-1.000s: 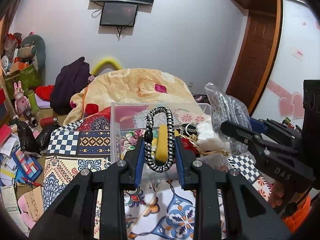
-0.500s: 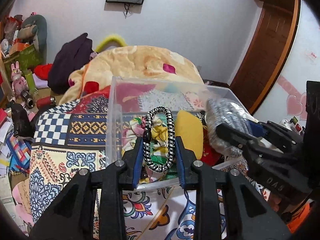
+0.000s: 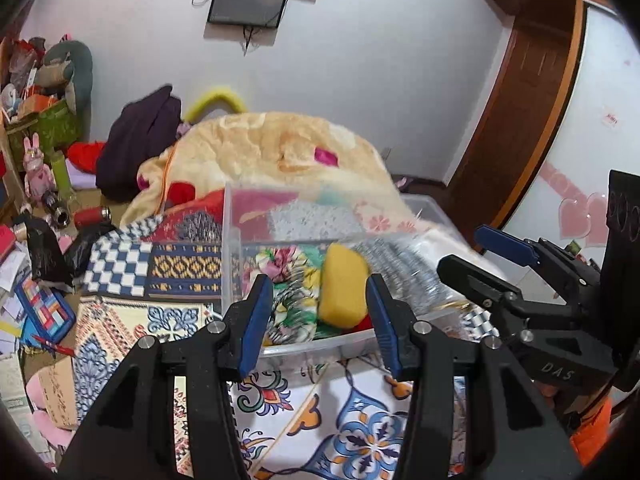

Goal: Organize soft objects

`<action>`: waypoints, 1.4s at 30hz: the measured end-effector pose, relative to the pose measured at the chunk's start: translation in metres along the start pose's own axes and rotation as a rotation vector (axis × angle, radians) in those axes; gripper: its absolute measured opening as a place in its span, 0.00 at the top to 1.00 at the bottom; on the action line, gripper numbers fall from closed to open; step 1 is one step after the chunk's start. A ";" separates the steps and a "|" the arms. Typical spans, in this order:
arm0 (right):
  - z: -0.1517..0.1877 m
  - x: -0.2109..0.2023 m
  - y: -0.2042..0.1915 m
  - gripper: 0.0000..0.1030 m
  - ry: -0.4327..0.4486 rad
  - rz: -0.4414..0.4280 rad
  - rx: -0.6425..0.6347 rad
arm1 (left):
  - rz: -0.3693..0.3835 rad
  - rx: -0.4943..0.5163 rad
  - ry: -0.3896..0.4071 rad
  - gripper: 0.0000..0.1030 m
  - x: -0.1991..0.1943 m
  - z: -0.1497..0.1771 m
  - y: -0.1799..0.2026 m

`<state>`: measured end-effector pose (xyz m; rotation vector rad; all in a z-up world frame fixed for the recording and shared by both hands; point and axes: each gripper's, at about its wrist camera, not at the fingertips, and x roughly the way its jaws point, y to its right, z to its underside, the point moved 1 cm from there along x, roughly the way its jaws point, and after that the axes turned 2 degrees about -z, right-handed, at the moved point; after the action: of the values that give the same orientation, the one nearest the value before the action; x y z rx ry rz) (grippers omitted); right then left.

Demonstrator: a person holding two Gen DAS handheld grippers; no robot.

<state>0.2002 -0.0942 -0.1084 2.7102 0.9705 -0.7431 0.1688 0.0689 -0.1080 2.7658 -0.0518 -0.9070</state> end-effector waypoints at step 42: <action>-0.018 -0.164 -0.029 0.00 0.427 0.007 0.016 | -0.058 0.152 0.467 0.03 -0.198 -0.010 0.076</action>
<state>0.0795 -0.1560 -0.0092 2.9469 1.0339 -0.1658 0.0176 0.0175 0.0317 3.0595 0.0405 -0.2575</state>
